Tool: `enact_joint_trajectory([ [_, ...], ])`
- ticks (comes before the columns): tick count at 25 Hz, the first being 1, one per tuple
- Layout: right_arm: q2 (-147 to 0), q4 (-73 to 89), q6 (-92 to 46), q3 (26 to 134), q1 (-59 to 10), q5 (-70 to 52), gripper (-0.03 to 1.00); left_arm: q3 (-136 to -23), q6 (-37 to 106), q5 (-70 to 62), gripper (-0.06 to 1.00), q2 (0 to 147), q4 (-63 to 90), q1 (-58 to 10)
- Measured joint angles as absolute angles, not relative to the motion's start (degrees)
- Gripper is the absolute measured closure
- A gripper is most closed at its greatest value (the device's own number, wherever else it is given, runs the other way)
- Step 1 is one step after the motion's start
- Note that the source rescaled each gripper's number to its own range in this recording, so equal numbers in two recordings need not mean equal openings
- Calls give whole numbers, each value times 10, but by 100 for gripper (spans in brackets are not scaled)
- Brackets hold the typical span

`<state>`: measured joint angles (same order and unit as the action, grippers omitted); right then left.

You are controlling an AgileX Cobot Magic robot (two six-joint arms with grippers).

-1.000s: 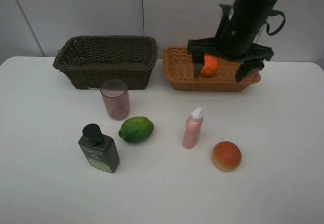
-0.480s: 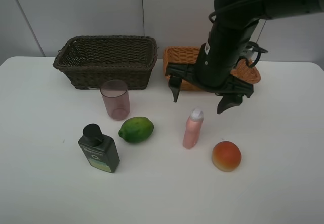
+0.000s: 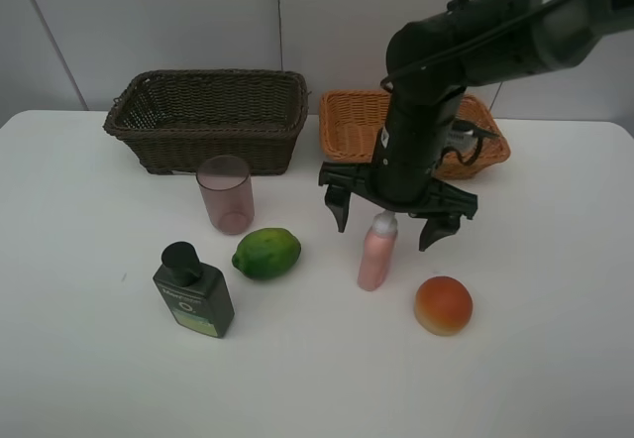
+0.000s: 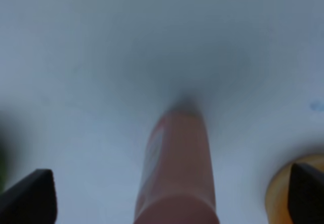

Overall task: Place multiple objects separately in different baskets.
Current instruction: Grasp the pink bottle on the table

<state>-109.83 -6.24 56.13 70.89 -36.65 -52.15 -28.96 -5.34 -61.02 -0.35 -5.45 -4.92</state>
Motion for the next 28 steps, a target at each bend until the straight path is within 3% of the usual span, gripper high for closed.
enact_joint_trajectory([
  [5, -1111, -62, 561, 709, -366, -522, 4, -290, -53, -610, -2, -4, -54, -49],
  [9, -1119, -55, 561, 709, -366, -522, 20, -290, -53, -610, -2, -4, -54, -49],
  [12, -1123, -51, 561, 709, -366, -522, 44, -290, -53, -610, -2, -4, -54, -49],
  [16, -1124, -49, 561, 709, -366, -521, 94, -290, -53, -610, -2, -4, -54, -49],
  [28, -1124, -49, 561, 709, -366, -524, 97, -290, -53, -610, -2, -4, -54, -49],
])
